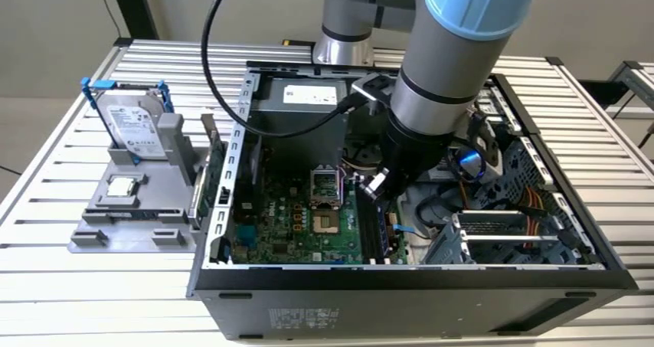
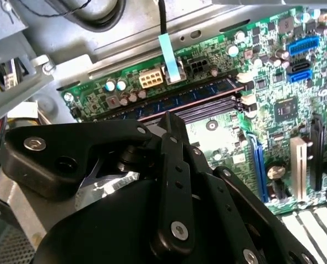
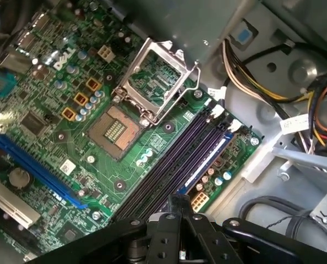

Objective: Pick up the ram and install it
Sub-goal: 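Press down the ram until it locks into place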

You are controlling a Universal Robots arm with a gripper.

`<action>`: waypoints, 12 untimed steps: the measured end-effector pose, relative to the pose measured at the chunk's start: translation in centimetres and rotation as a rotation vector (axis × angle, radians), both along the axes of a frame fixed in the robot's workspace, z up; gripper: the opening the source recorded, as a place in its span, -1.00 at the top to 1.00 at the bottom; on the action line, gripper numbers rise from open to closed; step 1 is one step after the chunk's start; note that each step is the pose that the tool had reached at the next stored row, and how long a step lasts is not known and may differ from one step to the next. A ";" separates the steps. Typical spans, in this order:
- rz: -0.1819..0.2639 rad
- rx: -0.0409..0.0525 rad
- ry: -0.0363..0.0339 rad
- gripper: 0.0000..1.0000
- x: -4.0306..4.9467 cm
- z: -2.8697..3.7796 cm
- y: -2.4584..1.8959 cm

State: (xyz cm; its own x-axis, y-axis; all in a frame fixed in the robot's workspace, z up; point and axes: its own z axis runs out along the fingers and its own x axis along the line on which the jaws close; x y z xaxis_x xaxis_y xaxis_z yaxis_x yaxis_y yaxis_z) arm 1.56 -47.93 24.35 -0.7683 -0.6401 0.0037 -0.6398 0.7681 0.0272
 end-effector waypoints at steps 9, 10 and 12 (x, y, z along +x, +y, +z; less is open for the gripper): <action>0.119 0.0058 0.0000 1.00 0.00 0.00 0.00; 0.132 0.0065 0.0000 1.00 0.00 0.00 0.00; 0.158 0.0083 -0.0001 1.00 0.00 0.00 0.00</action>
State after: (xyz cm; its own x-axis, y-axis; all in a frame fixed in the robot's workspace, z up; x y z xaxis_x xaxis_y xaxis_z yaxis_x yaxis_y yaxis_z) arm 1.55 -47.93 24.35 -0.6583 -0.7528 -0.0021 -0.7524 0.6579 0.0331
